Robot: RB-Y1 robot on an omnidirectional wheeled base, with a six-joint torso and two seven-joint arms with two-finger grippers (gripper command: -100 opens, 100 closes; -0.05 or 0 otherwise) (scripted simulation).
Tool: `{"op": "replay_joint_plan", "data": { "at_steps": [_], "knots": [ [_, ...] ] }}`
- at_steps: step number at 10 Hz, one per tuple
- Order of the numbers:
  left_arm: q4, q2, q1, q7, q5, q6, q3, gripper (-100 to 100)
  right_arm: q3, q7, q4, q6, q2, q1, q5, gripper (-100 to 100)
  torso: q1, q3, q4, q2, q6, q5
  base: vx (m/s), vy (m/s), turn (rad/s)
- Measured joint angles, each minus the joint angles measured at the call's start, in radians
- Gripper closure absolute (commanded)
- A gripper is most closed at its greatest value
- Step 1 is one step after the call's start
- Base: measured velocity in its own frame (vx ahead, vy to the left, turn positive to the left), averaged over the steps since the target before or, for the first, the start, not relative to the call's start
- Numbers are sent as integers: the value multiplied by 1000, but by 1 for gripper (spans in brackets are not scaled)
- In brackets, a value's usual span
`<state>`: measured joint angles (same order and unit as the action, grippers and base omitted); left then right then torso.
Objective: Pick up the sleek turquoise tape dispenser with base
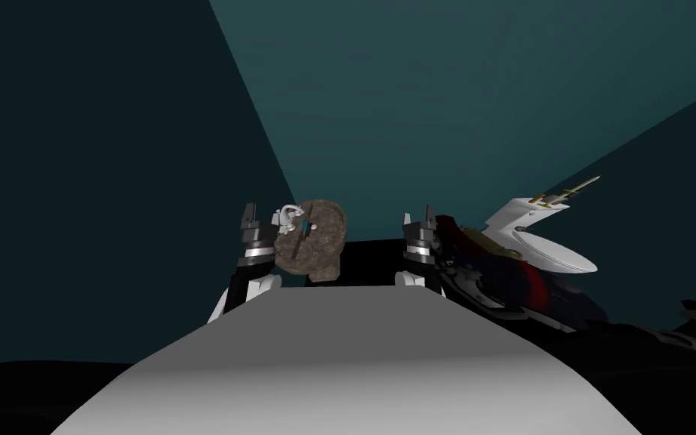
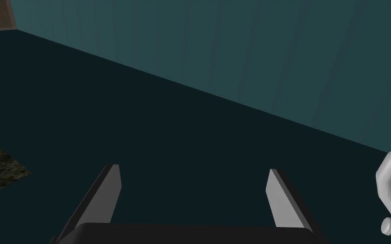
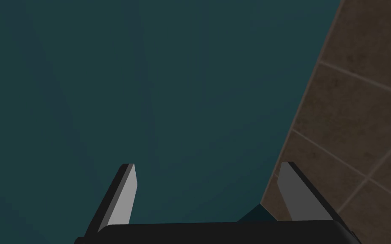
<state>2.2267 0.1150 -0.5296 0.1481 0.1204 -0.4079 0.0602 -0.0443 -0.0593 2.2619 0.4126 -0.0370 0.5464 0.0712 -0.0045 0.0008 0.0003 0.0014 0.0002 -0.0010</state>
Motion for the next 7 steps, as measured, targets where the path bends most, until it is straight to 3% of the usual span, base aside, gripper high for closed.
{"op": "replay_joint_plan", "data": {
  "at_steps": [2,4,6,7],
  "knots": [
    [-24,54,-28,23,49,50,38,-100,0,0,0,0,0,0,0,0,-4,0,0,0,0,-1,-1,-128,-128],
    [-49,100,-68,51,88,59,69,-100,0,0,0,0,0,0,0,0,-2,0,0,-1,0,0,5,-116,-161],
    [-64,140,-108,79,142,128,118,-100,0,0,0,0,0,0,0,0,-6,-1,0,-1,0,-1,13,-139,-157],
    [-81,158,-125,92,162,137,132,-100,0,0,0,0,0,0,0,0,-3,-1,0,-1,0,-1,28,-116,-145]
  ]
}}
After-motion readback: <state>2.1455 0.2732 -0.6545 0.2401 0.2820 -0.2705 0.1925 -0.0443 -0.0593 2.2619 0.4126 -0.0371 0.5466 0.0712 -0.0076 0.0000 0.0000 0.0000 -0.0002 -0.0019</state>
